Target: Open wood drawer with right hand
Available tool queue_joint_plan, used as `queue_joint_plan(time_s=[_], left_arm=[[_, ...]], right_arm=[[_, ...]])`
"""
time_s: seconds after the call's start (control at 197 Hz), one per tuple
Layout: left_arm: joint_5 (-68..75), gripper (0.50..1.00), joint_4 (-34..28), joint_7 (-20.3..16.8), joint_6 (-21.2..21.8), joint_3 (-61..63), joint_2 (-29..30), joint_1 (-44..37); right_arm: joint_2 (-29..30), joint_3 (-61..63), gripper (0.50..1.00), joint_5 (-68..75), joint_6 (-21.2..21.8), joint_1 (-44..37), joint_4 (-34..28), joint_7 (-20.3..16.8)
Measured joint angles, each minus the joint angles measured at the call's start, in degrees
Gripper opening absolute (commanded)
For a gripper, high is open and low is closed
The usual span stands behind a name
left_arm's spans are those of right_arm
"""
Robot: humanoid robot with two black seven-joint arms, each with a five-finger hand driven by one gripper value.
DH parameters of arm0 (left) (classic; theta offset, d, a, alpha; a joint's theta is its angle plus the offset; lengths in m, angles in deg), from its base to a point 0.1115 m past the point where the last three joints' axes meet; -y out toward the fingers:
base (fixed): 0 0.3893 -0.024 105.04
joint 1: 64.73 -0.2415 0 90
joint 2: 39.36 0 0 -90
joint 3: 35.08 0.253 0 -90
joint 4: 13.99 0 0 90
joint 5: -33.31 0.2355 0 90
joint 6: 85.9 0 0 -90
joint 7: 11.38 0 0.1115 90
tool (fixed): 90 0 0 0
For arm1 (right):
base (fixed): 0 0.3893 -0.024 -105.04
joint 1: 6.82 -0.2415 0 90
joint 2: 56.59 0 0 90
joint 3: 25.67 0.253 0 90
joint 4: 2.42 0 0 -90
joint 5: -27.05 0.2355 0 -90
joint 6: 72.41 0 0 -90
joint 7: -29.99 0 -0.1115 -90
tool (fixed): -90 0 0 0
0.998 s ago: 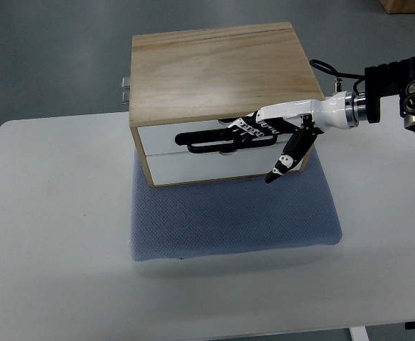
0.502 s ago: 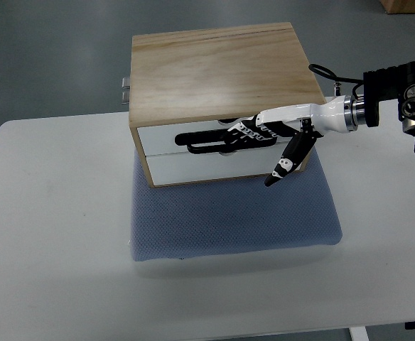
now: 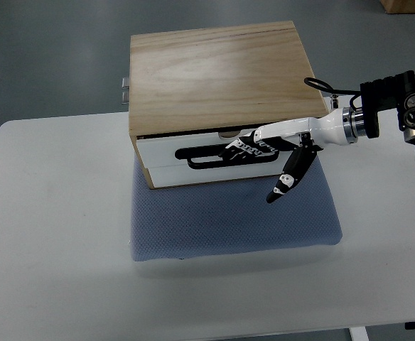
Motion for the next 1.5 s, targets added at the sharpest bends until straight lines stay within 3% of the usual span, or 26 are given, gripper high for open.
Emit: queue_joint_plan(time_s=[1.024,1.5], left_arm=[[0.0,1.0,0.0,0.0,0.0,0.0,0.0,0.0],[0.0,1.0,0.0,0.0,0.0,0.0,0.0,0.0]], right_arm=[[-6.9,0.0,0.944,0.2,0.5,-0.3,-11.2,-0.1],[-10.6,0.1,0.944,0.6,2.3,-0.1,-13.4,-0.1]])
